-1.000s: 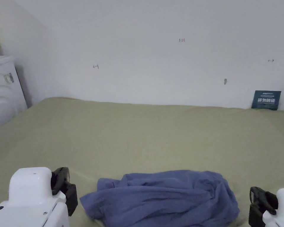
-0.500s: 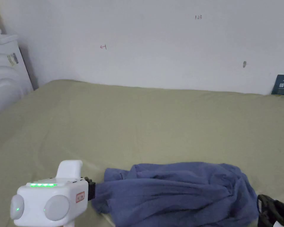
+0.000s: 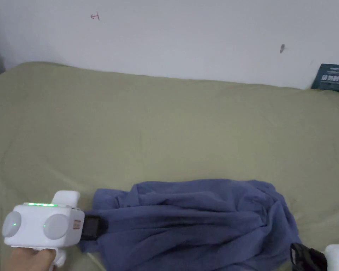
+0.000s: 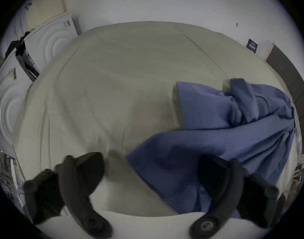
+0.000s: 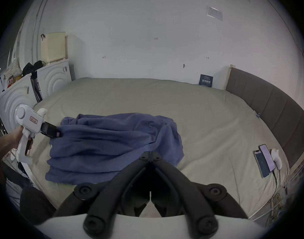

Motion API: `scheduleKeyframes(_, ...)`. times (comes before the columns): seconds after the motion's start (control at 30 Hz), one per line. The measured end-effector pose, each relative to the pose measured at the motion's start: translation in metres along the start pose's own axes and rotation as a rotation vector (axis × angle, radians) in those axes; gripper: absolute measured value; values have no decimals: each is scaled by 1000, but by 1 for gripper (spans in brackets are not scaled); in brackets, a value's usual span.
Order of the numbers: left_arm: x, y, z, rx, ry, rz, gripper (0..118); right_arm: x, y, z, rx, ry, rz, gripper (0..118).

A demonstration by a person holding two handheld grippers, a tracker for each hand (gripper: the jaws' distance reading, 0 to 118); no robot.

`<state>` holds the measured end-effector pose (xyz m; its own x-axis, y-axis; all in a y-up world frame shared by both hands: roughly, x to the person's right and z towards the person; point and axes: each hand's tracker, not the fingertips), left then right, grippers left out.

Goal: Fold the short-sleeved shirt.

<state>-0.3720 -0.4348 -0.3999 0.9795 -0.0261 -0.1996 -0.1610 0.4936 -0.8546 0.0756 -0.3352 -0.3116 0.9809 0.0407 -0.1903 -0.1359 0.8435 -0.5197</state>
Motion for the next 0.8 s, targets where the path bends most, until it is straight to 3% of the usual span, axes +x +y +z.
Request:
scheduleKeyframes(0.07,11,-3,25,30,1,-19,67,8,1,-7,-23,-2,-24,0)
scheduleKeyframes(0.13,15,-4,36,39,-46,-31,2,21,1,-14,-40,-10,-20,0)
scheduleKeyframes(0.17,11,1,38,53,-120,-4,2,25,3,-20,-48,-17,-12,0)
scheduleKeyframes(0.23,16,2,41,25,-97,3,2,39,6,-36,-70,-32,14,0)
scheduleKeyframes(0.4,13,3,38,41,-91,-4,2,82,29,-100,-151,-30,-30,0)
scheduleKeyframes(0.53,9,5,33,33,-99,4,2,113,46,-157,-325,90,-150,5)
scheduleKeyframes(0.57,7,6,31,33,-101,8,2,117,47,-165,-326,109,-188,31)
scheduleKeyframes(0.6,7,6,31,32,-102,5,2,122,47,-175,-334,116,-212,76)
scheduleKeyframes(0.63,8,7,31,32,-100,2,2,123,47,-180,-363,131,-215,93)
scheduleKeyframes(0.73,7,8,28,31,-102,1,2,104,55,-181,-374,116,-208,96)
scheduleKeyframes(0.8,6,9,26,29,-102,4,2,106,51,-192,-397,128,-254,96)
